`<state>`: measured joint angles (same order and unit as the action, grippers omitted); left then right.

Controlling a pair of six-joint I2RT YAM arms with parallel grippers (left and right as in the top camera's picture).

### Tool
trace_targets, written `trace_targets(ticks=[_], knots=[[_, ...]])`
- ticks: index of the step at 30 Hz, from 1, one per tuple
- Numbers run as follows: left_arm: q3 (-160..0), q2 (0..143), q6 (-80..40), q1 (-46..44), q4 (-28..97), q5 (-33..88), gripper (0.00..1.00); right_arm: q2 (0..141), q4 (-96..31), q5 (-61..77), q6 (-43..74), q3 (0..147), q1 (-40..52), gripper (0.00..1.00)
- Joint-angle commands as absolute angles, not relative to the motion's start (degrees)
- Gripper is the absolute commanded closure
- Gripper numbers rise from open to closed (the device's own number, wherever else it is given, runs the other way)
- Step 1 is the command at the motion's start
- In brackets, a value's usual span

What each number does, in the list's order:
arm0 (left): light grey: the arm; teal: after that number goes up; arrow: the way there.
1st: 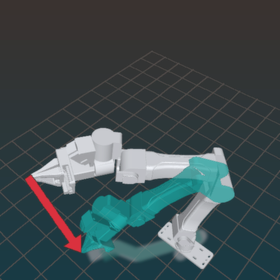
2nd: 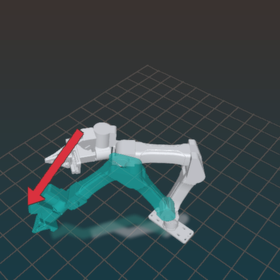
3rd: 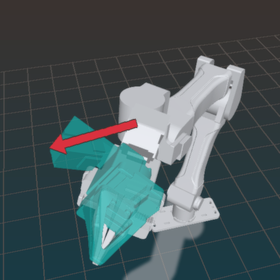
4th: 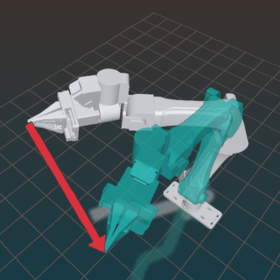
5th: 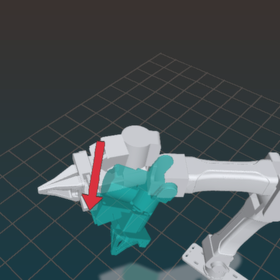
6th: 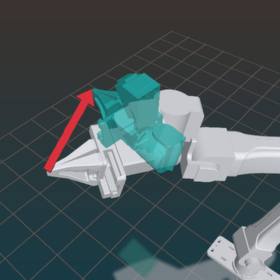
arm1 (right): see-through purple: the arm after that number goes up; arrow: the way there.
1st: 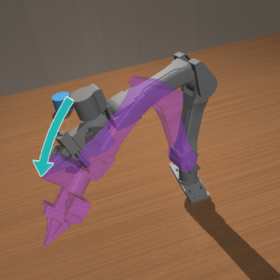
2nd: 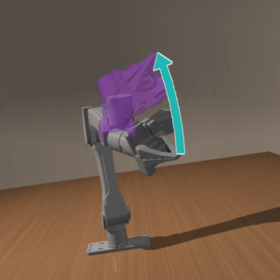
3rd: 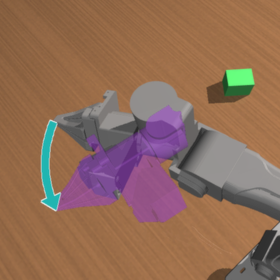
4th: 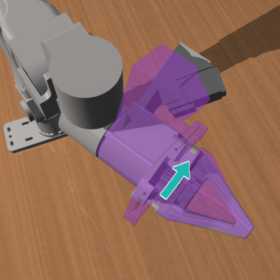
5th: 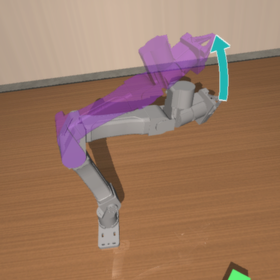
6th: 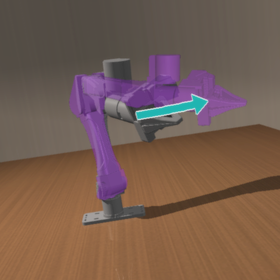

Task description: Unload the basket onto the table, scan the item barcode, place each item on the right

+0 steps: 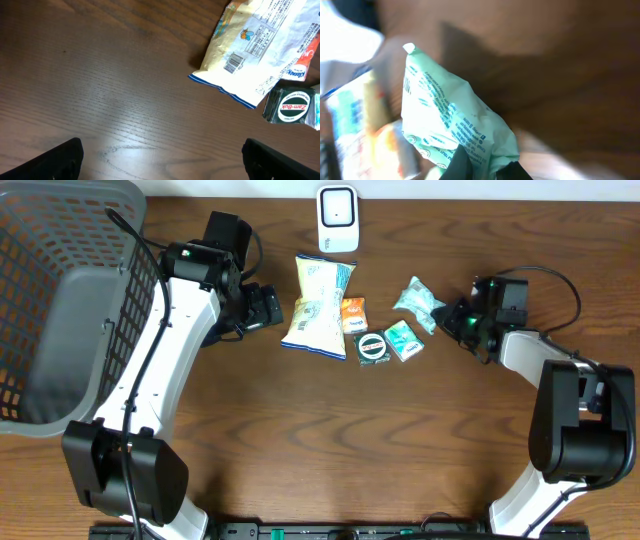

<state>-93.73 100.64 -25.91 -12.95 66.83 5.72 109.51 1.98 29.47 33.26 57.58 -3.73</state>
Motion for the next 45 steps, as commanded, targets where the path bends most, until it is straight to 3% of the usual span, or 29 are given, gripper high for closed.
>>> trace_targets(ticks=[1, 6, 14, 37, 45], knots=[[-93.43, 100.86, -26.63, -12.84, 66.98, 5.56, 0.00, 103.28, 6.22, 43.35, 23.75, 59.16, -3.77, 0.99], [-93.43, 100.86, -26.63, -12.84, 66.98, 5.56, 0.00, 98.59, 11.60, 55.31, 13.67, 59.16, -3.70, 0.99], [-93.43, 100.86, -26.63, -12.84, 66.98, 5.56, 0.00, 97.49, 15.92, 67.05, 11.51, 59.16, -3.33, 0.99], [-93.43, 100.86, -26.63, -12.84, 66.98, 5.56, 0.00, 97.49, 15.53, 65.65, 11.75, 59.16, -2.50, 0.99], [-93.43, 100.86, -26.63, -12.84, 66.98, 5.56, 0.00, 97.49, 5.17, 46.35, 10.37, 59.16, -0.89, 0.99]])
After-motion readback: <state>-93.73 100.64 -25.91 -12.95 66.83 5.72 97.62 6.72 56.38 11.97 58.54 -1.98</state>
